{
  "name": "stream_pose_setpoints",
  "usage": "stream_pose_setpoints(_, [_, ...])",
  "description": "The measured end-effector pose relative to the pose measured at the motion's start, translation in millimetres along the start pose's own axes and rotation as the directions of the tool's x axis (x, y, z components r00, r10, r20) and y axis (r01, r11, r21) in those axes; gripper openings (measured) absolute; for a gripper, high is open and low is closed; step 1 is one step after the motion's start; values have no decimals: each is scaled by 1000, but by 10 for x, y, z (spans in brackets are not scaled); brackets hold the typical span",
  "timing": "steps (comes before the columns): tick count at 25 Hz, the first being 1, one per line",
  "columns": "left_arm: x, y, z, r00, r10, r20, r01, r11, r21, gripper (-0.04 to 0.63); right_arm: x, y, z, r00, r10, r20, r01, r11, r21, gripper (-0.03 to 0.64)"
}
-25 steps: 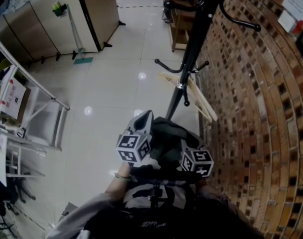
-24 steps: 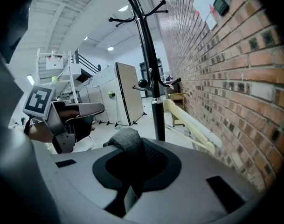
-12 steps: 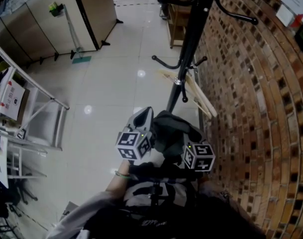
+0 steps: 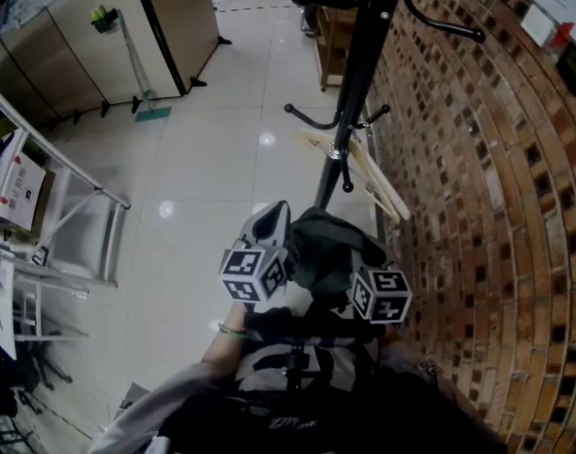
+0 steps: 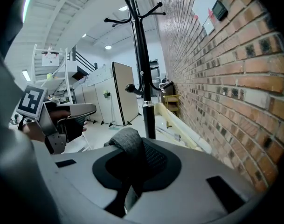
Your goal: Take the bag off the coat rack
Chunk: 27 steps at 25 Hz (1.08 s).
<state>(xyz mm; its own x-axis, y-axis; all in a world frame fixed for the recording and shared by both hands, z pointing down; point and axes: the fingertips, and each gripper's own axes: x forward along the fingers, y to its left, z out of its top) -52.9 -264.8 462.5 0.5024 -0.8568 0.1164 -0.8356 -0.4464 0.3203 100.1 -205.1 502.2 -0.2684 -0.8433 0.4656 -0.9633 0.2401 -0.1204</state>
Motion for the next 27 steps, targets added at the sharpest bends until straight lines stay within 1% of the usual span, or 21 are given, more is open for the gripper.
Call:
stream_pose_setpoints(9, [-9,-46,-48,1000,-1,-12,1,1000,-1,8,-8,106,13,999,38,3,-38,999,-14,35])
stream_pose_setpoints(17, [-10,-38,-26,1000,7,-1,-7,1000,-9,8,-4,159,18,999,53,-7,-53,998,-43,35])
stream_pose_setpoints(27, [-34,55,-45,1000,29,3,-29,999,-32,8,-4,164,-1,998,55,-15,-56,998,-39,35])
